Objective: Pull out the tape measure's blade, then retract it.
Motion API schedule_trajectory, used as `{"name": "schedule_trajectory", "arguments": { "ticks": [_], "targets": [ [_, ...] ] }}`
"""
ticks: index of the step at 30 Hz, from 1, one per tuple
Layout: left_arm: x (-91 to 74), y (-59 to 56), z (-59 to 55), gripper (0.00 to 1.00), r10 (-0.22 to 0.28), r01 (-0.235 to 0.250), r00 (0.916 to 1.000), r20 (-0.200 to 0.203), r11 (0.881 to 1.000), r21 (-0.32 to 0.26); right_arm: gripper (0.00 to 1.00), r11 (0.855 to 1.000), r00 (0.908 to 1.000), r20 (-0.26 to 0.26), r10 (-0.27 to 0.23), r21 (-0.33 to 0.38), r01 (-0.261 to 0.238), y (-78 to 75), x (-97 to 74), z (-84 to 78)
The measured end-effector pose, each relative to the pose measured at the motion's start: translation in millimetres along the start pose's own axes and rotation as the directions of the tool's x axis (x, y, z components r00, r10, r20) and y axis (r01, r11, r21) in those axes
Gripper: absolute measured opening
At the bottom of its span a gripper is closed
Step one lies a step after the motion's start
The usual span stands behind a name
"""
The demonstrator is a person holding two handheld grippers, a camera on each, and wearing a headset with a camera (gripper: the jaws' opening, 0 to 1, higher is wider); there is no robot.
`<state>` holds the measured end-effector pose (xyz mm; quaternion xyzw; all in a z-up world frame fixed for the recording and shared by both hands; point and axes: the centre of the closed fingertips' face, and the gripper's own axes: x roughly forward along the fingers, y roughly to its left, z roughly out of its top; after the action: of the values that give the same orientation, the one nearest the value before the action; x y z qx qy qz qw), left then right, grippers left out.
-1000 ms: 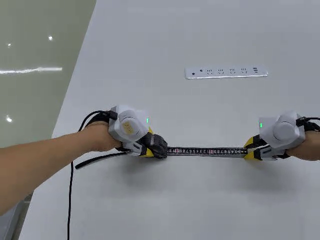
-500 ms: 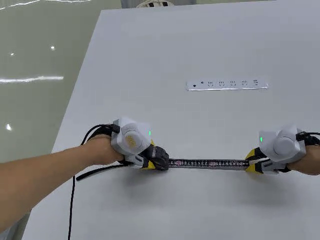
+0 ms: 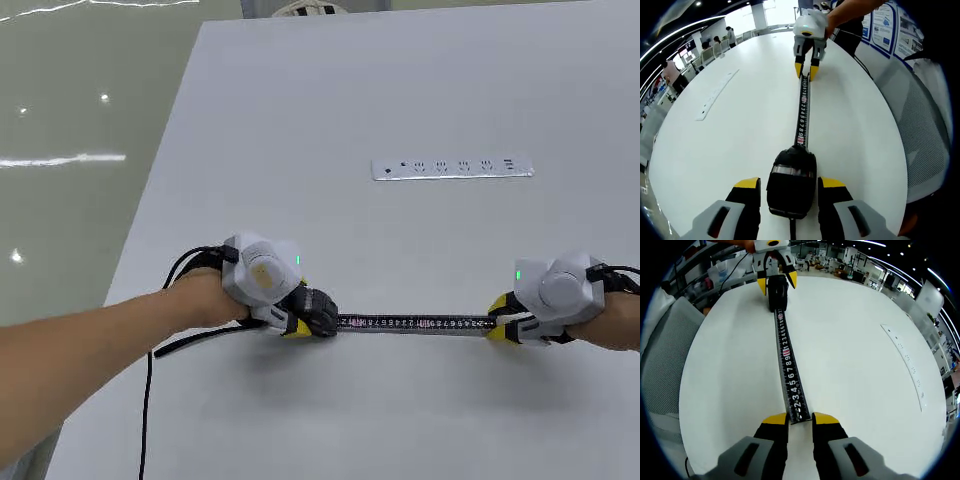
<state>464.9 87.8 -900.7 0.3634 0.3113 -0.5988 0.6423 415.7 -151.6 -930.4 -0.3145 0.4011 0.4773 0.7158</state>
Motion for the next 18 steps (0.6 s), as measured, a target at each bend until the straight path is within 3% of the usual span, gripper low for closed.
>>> {"name": "schedule_trajectory", "arguments": {
  "ticks": [9, 18],
  "targets": [
    [-8.1, 1.1, -2.4, 0.5, 0.049, -0.047, 0.9986, 0.021, 0.996, -0.073, 0.26, 0.997, 0.9992, 0.006, -0.039, 0.073, 0.039, 1.0, 0.2, 0.4],
    [-13.6, -1.2, -5.3, 0.57, 0.092, -0.084, 0.995, 0.04, 0.983, -0.165, 0.31, 0.979, 0.9956, 0.039, -0.085, 0.189, 0.076, 0.9, -8.0, 2.4]
  ]
}}
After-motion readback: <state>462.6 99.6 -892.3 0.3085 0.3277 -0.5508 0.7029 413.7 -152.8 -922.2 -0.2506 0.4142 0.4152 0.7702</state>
